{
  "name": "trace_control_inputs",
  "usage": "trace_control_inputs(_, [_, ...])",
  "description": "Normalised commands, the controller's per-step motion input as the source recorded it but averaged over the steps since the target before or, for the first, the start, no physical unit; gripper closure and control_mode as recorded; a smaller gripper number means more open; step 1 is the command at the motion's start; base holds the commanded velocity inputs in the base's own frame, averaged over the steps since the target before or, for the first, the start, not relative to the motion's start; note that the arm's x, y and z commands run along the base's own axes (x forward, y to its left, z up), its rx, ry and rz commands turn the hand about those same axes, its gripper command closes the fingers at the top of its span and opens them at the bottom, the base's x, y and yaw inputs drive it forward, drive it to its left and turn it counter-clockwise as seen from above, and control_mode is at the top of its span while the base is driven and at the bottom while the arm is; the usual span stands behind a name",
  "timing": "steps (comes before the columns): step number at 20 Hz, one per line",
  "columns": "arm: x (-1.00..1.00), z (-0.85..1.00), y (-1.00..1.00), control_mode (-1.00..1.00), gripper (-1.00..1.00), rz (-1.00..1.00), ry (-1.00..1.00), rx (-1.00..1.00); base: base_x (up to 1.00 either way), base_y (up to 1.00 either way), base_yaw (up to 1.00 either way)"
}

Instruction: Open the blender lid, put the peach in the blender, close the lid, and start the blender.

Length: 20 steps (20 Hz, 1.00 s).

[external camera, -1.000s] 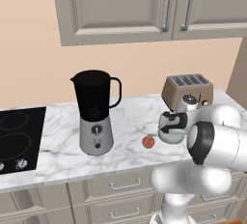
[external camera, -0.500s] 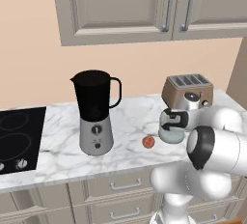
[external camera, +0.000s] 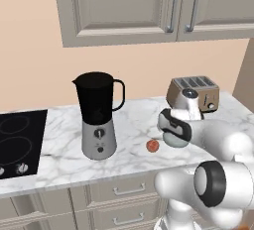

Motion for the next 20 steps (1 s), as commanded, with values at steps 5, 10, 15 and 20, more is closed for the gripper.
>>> trace_control_inputs(5, [-0.07,-0.02,0.92,-1.00,-1.00,0.14,0.13,-0.05,0.00,0.00,0.00])
trace_control_inputs(10, [0.00,-0.12,0.28,-1.00,-1.00,0.13,0.17,0.00,0.00,0.00,0.00])
trace_control_inputs(15, [0.00,-0.18,0.22,-1.00,-1.00,0.09,0.18,0.00,0.00,0.00,0.00])
trace_control_inputs(20, [-0.12,-0.19,0.15,-1.00,-1.00,0.07,0.09,0.00,0.00,0.00,0.00])
